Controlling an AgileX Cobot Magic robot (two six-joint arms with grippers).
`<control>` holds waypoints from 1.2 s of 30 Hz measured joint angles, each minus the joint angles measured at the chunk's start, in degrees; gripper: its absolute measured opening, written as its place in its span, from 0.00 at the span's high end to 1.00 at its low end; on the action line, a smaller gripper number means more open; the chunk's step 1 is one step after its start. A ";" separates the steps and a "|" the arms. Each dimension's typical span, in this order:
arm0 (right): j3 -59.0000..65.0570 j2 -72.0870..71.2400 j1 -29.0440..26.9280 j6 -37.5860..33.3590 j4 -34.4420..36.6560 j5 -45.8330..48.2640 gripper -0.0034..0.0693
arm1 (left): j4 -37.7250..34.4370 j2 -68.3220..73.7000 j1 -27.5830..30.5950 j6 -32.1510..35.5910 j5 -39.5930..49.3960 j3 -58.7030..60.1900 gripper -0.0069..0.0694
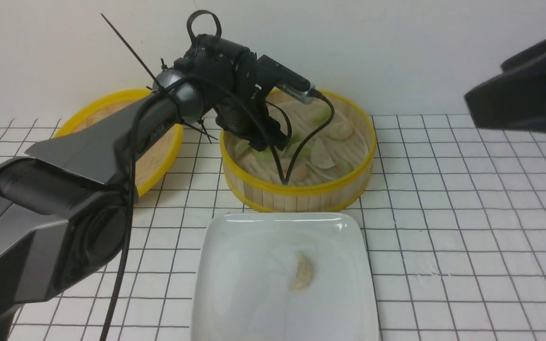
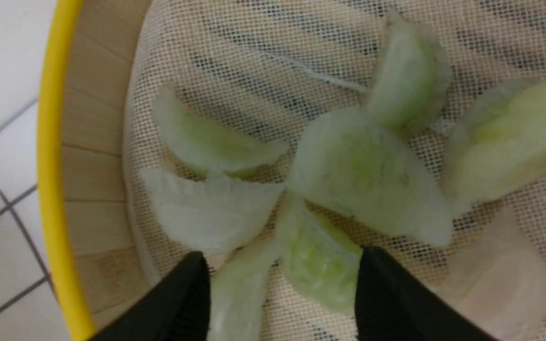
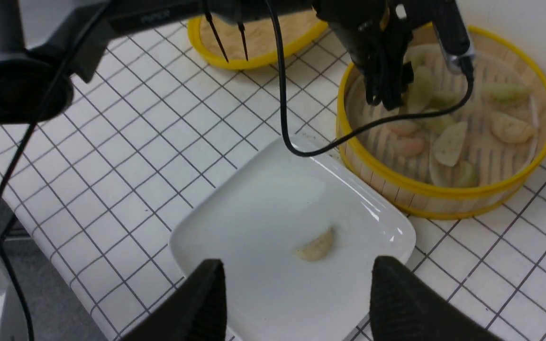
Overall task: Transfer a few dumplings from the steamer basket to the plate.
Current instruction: Use the left arm to grab a dumpling from the steamer
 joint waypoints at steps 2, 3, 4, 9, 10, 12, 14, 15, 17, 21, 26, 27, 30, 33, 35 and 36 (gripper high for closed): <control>0.00 -1.20 0.00 -0.05 0.00 0.07 0.43 | -0.36 0.21 -0.06 0.00 0.05 -0.10 0.51; 0.00 -1.65 0.00 -0.05 0.00 0.13 0.43 | -0.44 0.33 -0.06 0.00 0.24 -0.17 0.56; 0.00 -2.13 0.00 -0.05 0.00 0.12 0.43 | -0.44 0.33 -0.11 0.00 0.57 -0.17 0.61; 0.00 -2.87 0.00 -0.05 0.00 0.25 0.43 | 0.04 0.33 -0.22 -1.29 3.90 -0.81 0.83; 0.00 -2.86 0.00 -0.05 0.00 0.25 0.43 | 0.17 0.33 -0.22 -2.63 5.42 -1.35 0.88; 0.00 -2.86 0.00 -0.05 0.00 0.25 0.43 | -0.14 0.67 -0.15 -4.35 8.58 -2.08 0.91; 0.00 -2.86 0.00 -0.05 0.00 0.25 0.43 | -1.36 1.67 -0.02 -5.08 12.27 -3.14 0.92; 0.00 -2.86 0.00 -0.05 0.00 0.25 0.43 | -2.41 2.03 -0.02 -5.23 13.47 -4.00 0.92; 0.00 -2.86 0.00 -0.05 0.00 0.25 0.43 | -3.93 2.09 0.03 -5.50 15.62 -6.00 0.92; 0.00 -2.86 0.00 -0.06 0.00 0.25 0.43 | -5.08 1.39 0.05 -5.86 18.33 -11.09 0.92; 0.00 -2.86 0.00 -0.06 0.00 0.25 0.43 | -3.16 0.82 0.05 -6.08 18.50 -13.21 0.89; 0.00 -2.86 0.00 -0.06 0.00 0.25 0.43 | -3.15 0.91 0.05 -6.33 18.44 -13.27 0.87; 0.00 -2.86 0.00 -0.06 0.00 0.25 0.43 | -3.48 1.94 0.05 -9.11 17.34 -13.29 0.74; 0.00 -2.86 0.00 -0.06 0.00 0.25 0.43 | -3.69 3.28 0.05 -13.81 15.54 -13.29 0.60; 0.00 -2.86 0.00 -0.06 0.00 0.25 0.43 | -3.69 4.26 0.05 -17.90 14.48 -13.29 0.49; 0.00 -2.86 0.00 -0.06 0.00 0.25 0.43 | -3.63 4.71 0.05 -19.78 13.84 -13.29 0.45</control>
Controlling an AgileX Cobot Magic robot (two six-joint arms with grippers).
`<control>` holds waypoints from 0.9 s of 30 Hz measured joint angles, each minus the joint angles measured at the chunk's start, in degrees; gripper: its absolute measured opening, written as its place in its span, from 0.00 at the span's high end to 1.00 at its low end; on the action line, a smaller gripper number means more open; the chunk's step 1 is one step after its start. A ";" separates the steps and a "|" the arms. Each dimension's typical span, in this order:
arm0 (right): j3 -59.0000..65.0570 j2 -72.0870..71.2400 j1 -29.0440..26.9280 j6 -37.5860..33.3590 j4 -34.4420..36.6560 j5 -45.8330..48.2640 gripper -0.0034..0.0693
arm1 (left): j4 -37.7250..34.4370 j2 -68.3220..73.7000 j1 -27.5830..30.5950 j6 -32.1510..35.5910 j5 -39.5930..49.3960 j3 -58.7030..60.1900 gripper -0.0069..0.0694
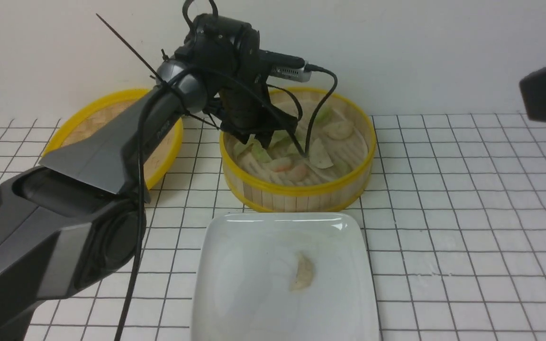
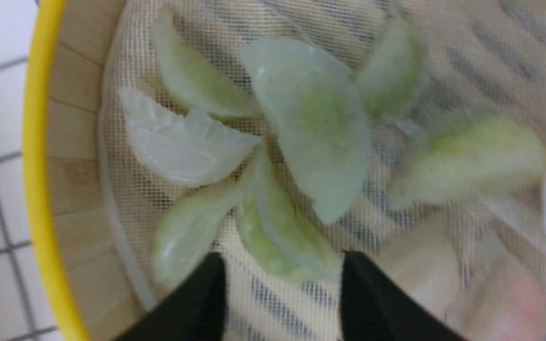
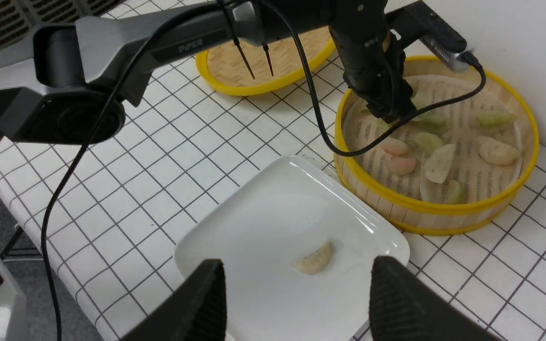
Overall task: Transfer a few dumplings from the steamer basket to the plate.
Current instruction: Use the left arm to grab a dumpling from the steamer
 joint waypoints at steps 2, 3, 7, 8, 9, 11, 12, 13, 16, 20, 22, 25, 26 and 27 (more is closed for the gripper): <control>0.02 0.00 0.00 0.00 0.00 0.00 0.43 | 0.07 0.77 0.00 -2.58 -0.84 0.00 0.39; 0.02 0.00 0.00 0.00 0.00 0.00 0.43 | 0.07 1.16 0.00 -3.61 -1.26 0.00 0.37; 0.06 0.00 0.00 0.00 0.00 0.00 0.43 | 0.00 2.54 0.00 -5.48 -2.21 0.00 0.34; 0.06 0.00 0.00 0.00 0.00 0.00 0.43 | -0.12 2.77 0.00 -5.72 -2.60 -0.05 0.35; 0.06 0.00 0.00 0.00 0.00 0.00 0.43 | -0.19 3.11 0.00 -5.90 -2.67 -0.04 0.36; 0.06 0.00 0.00 0.00 0.00 0.00 0.43 | -0.08 3.53 0.00 -6.29 -2.72 -0.04 0.40; 0.06 0.00 0.00 0.00 0.00 0.00 0.43 | 0.03 3.53 0.00 -6.32 -2.84 -0.04 0.42; 0.06 0.00 0.00 0.00 0.00 0.00 0.43 | 0.23 3.65 0.00 -6.37 -2.87 -0.06 0.47; 0.06 0.00 0.00 0.00 0.00 0.00 0.43 | 0.65 3.69 0.00 -6.51 -2.75 -0.12 0.60; 0.06 0.00 0.00 0.00 0.00 0.00 0.43 | 0.40 3.83 0.05 -5.85 -1.21 -1.57 0.67; 0.06 0.00 0.00 0.00 0.00 0.00 0.43 | 0.34 3.84 0.05 -5.54 1.52 -3.34 0.67; 0.06 0.00 0.00 0.00 0.00 0.00 0.43 | 0.28 3.62 0.05 -4.63 4.97 -7.89 0.67; 0.06 0.00 0.00 0.00 0.00 0.00 0.43 | 0.28 3.28 0.05 -4.09 5.25 -8.99 0.67; 0.06 0.00 0.00 0.00 -0.06 0.00 0.43 | 0.13 2.42 0.05 -2.82 5.61 -11.21 0.67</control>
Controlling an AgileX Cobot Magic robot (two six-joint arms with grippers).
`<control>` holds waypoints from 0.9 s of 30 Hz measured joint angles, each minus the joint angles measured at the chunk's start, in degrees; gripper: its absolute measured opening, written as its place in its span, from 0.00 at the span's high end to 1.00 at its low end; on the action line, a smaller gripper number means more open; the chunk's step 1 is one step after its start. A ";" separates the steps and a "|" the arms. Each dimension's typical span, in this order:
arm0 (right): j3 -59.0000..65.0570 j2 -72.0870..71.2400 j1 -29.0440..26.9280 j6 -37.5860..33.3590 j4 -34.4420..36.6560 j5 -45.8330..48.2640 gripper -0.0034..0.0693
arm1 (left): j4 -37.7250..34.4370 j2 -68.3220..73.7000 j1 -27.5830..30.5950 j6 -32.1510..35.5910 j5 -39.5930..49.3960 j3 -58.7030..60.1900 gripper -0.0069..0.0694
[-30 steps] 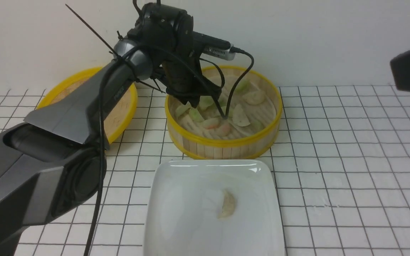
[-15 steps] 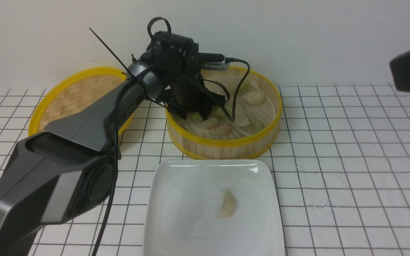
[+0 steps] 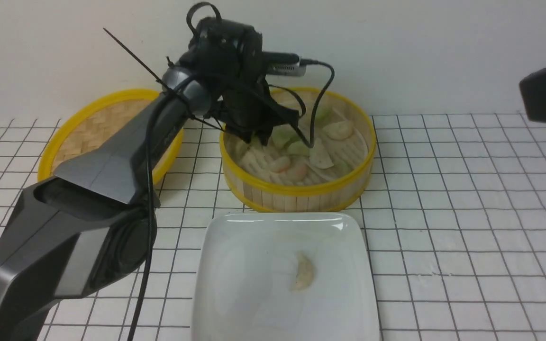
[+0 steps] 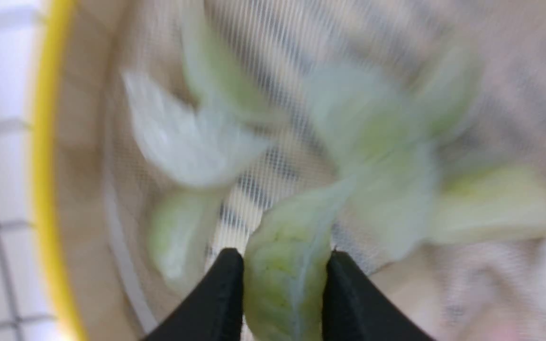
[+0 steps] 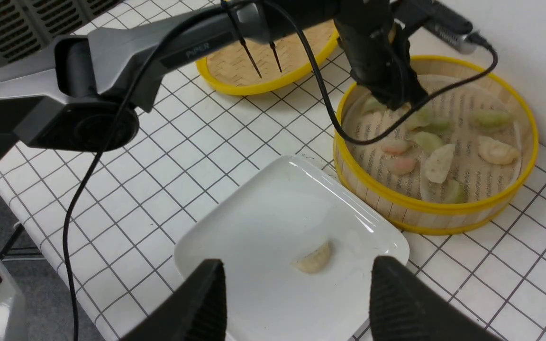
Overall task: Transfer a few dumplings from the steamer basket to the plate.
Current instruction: Use the left arm to grab a dumpling from the steamer, then use the left arm to put the dumpling into the plate
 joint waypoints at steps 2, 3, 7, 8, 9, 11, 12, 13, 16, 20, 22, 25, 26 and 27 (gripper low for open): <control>0.00 0.00 0.00 0.00 0.00 0.00 0.43 | -0.90 -2.12 0.00 1.53 0.18 -1.28 0.67; 0.00 0.00 0.00 0.00 0.00 0.00 0.43 | -1.89 -3.44 0.00 2.33 0.33 -1.43 0.67; 0.00 0.00 0.00 0.00 -0.95 0.00 0.43 | -10.16 -11.50 -0.13 6.91 0.42 3.07 0.67; 0.00 0.00 0.00 0.00 -1.72 0.00 0.43 | -11.32 -13.56 -0.25 7.89 0.37 4.89 0.67; 0.00 -0.03 0.00 0.33 -2.86 0.00 0.43 | -13.01 -17.46 -0.79 9.12 0.37 10.31 0.67; 0.00 -0.29 0.00 1.33 -4.65 0.00 0.43 | -13.37 -22.06 -1.57 9.83 0.37 18.09 0.67; 0.06 -0.51 0.00 2.22 -5.83 0.00 0.43 | -12.92 -25.36 -2.29 10.09 0.37 25.63 0.67; 0.12 -0.51 0.00 2.39 -6.01 0.00 0.43 | -12.82 -26.41 -2.54 10.14 0.37 26.71 0.67; 0.30 -1.31 0.00 4.21 -8.21 0.04 0.43 | -10.55 -32.88 -4.17 10.14 0.44 43.15 0.67; 0.30 -1.58 0.00 4.47 -9.01 0.04 0.43 | -10.13 -33.86 -4.84 10.14 0.37 53.07 0.67; 0.30 -1.58 0.00 4.60 -9.28 0.04 0.43 | -10.13 -32.69 -4.88 10.62 0.23 55.06 0.67; 0.30 -1.58 0.00 5.35 -9.39 0.04 0.43 | -10.27 -30.60 -4.88 12.13 -1.68 55.40 0.67; 0.30 -1.58 0.00 5.59 -9.39 0.04 0.43 | -10.44 -30.02 -4.88 12.92 -2.30 55.40 0.66; 0.30 -1.62 0.00 5.72 -9.39 0.04 0.43 | -10.77 -29.10 -4.88 13.54 -2.65 55.40 0.64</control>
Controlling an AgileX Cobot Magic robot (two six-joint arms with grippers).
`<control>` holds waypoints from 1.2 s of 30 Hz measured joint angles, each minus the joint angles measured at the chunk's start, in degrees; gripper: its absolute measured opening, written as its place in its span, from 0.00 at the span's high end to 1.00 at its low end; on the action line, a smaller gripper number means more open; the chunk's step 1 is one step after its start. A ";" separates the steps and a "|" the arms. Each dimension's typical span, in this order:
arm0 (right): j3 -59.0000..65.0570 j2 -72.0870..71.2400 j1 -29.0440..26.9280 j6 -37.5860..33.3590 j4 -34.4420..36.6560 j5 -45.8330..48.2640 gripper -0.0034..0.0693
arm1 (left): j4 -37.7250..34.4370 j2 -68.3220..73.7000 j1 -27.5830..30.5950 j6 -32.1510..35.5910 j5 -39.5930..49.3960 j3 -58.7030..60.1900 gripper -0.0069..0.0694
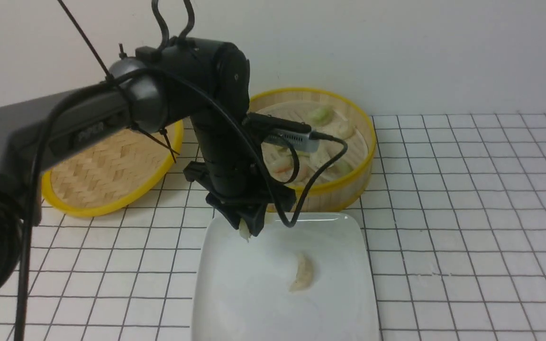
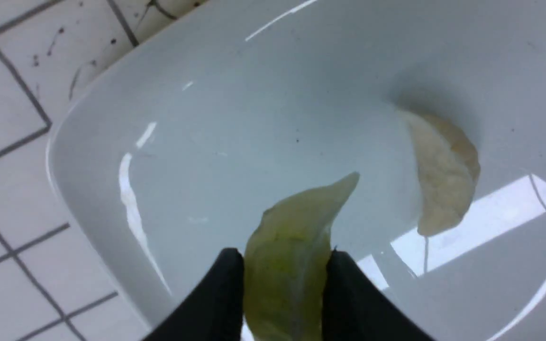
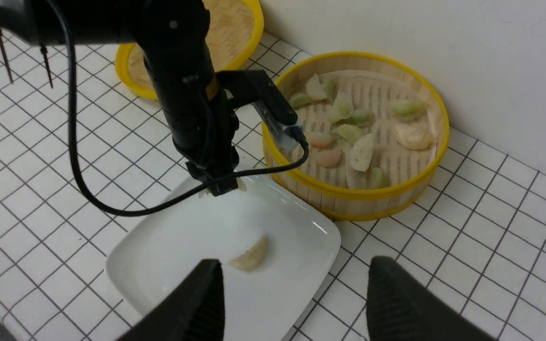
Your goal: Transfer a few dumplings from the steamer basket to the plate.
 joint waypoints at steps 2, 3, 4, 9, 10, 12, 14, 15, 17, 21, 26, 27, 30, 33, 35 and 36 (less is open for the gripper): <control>0.00 0.00 0.00 0.38 0.00 0.00 0.43 | -0.12 0.85 0.00 1.01 0.00 0.02 0.59; 0.00 -0.02 0.00 0.59 0.00 0.00 0.43 | -0.12 1.21 -0.07 1.40 0.00 0.02 0.53; 0.00 -0.08 0.00 0.66 0.00 0.00 0.43 | -0.12 1.33 -0.07 1.50 -0.07 0.02 0.49; 0.13 -0.75 0.00 2.67 -1.61 0.00 0.49 | -0.07 1.38 -0.07 1.71 0.19 -1.49 0.32; 0.49 -1.21 0.00 3.38 -1.77 0.00 0.52 | -0.07 1.38 -0.07 1.76 0.53 -2.37 0.32; 2.50 -3.56 0.00 4.69 -2.16 -0.06 0.64 | 0.22 1.12 -0.07 1.76 0.77 -4.50 0.40; 5.53 -7.20 0.00 5.98 -2.99 -0.39 0.75 | 1.25 0.07 -0.07 1.71 0.83 -5.63 0.54; 5.96 -8.21 0.00 6.14 -3.29 -0.56 0.78 | 1.55 -0.35 -0.07 1.70 0.83 -5.70 0.57; 12.13 -15.19 0.00 8.45 -6.02 -5.98 0.90 | 3.34 -3.85 -0.07 1.51 1.25 -5.94 0.80; 25.30 -31.45 0.00 16.73 -16.28 -21.38 0.97 | 4.21 -12.29 -0.07 1.51 1.77 -5.98 0.91; 40.91 -46.46 0.00 28.74 -29.49 -38.49 0.97 | 4.21 -24.80 -0.65 1.51 1.95 -5.84 0.92; 42.02 -46.93 0.00 29.70 -30.62 -39.11 0.97 | 4.16 -25.32 -0.68 1.51 1.83 -5.67 0.92; 49.32 -53.50 0.00 36.46 -40.57 -49.46 0.97 | 4.08 -35.49 -1.23 1.51 -1.73 -0.80 0.92; 51.90 -55.86 0.00 39.29 -44.81 -54.25 0.97 | 4.03 -41.83 -1.49 1.51 -5.55 5.49 0.92; 53.09 -56.81 0.00 41.59 -47.72 -57.32 0.97 | 4.03 -49.74 -1.54 1.51 -10.36 13.46 0.92; 53.27 -56.95 0.00 42.29 -48.34 -58.34 0.97 | 4.23 -53.73 -1.54 1.48 -13.87 19.12 0.92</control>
